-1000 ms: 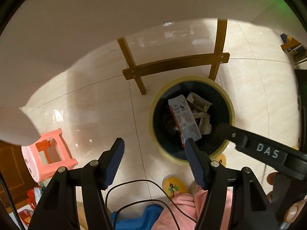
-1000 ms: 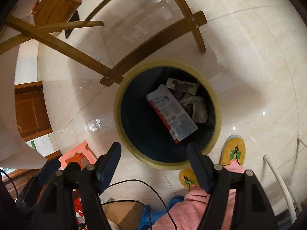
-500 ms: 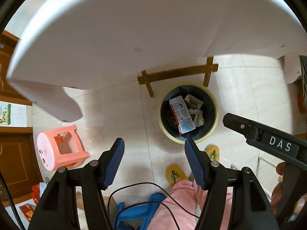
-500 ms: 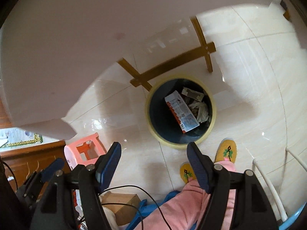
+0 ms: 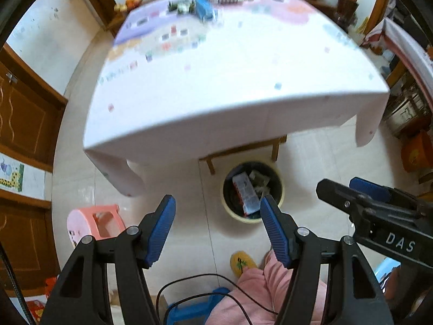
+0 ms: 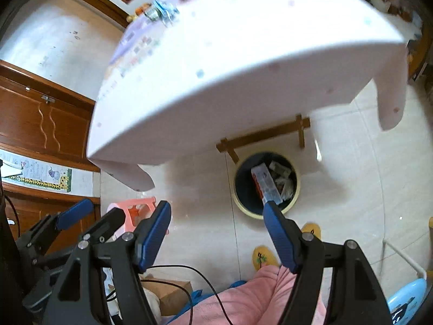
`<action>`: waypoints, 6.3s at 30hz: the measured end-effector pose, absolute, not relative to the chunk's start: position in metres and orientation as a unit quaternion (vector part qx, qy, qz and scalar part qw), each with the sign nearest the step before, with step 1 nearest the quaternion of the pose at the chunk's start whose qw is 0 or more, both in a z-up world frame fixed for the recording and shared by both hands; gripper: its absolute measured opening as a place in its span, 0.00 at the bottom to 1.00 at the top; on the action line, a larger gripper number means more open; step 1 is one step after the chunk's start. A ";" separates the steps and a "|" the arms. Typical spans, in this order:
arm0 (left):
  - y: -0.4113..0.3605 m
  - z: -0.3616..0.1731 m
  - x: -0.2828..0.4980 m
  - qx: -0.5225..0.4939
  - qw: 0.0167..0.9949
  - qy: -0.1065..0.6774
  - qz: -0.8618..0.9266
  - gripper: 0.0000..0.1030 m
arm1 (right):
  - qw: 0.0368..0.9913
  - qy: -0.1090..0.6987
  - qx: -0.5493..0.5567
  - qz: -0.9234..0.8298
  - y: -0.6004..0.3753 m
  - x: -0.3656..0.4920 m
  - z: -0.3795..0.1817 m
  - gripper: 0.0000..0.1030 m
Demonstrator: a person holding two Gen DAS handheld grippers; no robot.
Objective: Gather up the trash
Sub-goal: 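Raise both tools back over the table, then reach both grippers toward the checkered paper cup and blue face mask, then grasp the checkered paper cup with the right gripper while the left gripper grasps the silver earplugs box, then carry the paper cup and earplugs box down toward the black bin with both grippers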
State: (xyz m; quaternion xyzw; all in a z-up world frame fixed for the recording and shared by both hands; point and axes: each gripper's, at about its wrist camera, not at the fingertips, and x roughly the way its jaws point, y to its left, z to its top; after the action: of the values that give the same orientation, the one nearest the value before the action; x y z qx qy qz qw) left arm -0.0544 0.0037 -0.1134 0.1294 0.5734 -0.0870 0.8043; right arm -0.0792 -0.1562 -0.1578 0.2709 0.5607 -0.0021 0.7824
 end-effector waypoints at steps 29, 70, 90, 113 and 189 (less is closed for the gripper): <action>0.035 0.019 0.020 0.084 0.888 0.447 -0.070 0.65 | 0.879 0.444 0.173 0.008 -0.152 -0.007 -0.022 0.69; -0.128 -0.101 0.446 -0.045 0.798 0.599 0.058 0.66 | 0.806 0.543 0.177 0.154 -0.326 0.445 -0.128 0.43; -0.104 -0.094 0.498 -0.040 0.807 0.583 0.084 0.65 | 0.744 0.556 0.277 0.247 -0.319 0.460 -0.176 0.17; -0.137 -0.136 0.552 -0.007 0.790 0.607 0.084 0.65 | 0.840 0.449 0.272 0.136 -0.381 0.493 -0.124 0.02; 0.022 -0.084 0.065 0.079 0.813 0.560 -0.142 0.57 | 0.849 0.481 0.218 0.006 -0.136 0.017 -0.066 0.02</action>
State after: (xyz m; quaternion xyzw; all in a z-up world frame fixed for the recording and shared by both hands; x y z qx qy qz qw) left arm 0.0651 0.0224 -0.0841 0.0787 0.5595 -0.1418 0.8128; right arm 0.0166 -0.1360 -0.0663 0.2185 0.4813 0.0064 0.8489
